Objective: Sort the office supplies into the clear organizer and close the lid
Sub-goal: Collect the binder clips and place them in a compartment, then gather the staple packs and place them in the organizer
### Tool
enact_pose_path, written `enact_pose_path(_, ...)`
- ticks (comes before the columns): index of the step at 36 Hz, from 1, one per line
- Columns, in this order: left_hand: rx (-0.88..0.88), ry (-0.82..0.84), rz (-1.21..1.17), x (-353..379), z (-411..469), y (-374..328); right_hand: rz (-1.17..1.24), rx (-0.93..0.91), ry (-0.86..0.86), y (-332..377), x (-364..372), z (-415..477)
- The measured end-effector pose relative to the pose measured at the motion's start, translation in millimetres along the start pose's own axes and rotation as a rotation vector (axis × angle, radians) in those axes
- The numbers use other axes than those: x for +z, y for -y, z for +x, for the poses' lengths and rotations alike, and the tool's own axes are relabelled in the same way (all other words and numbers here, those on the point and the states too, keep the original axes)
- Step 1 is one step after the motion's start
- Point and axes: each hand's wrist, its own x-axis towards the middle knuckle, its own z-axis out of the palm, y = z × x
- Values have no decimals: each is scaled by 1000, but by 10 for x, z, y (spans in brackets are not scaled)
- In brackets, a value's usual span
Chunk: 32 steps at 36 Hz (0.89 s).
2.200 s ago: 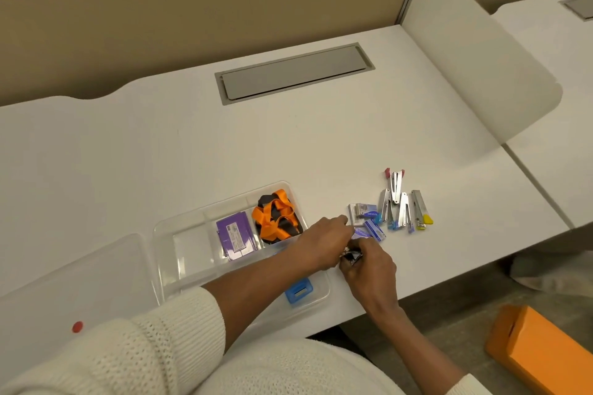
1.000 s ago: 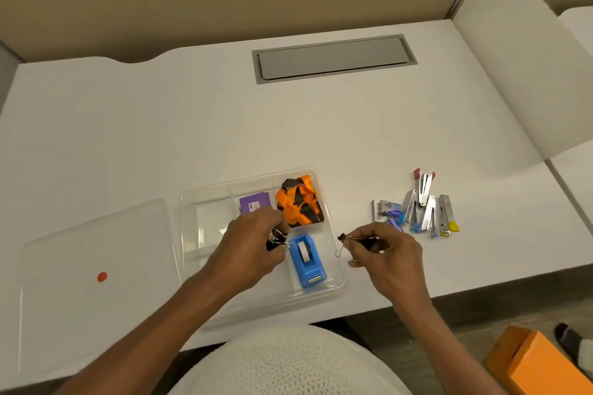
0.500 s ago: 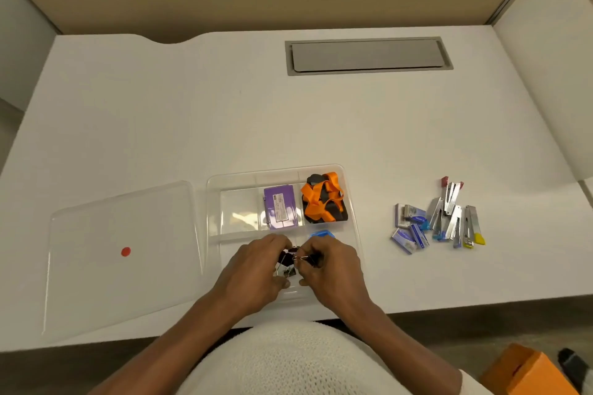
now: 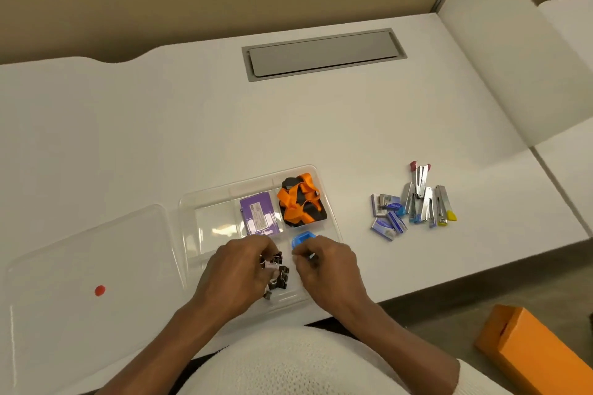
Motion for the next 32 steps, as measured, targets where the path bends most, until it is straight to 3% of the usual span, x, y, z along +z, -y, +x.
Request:
enact_pose_path(7,155,-3,44,11,402,-529,40,74,-385,-579,-353,70)
enact_pose_path(11,347,6,109,126,772,-863,-29,165,-525,-1052,-487,112)
enact_pose_path(18,572,54,250,472,1497,-1329,-126,277,-439,-1571,-526,155)
enact_pose_path(24,631,119,387,738,1872,-1562,-153,227,-436,-1749,-432,172)
enact_pose_path(32,691,189,364,1037,1927,-1622,-191,119,-535,-1843,-382,224)
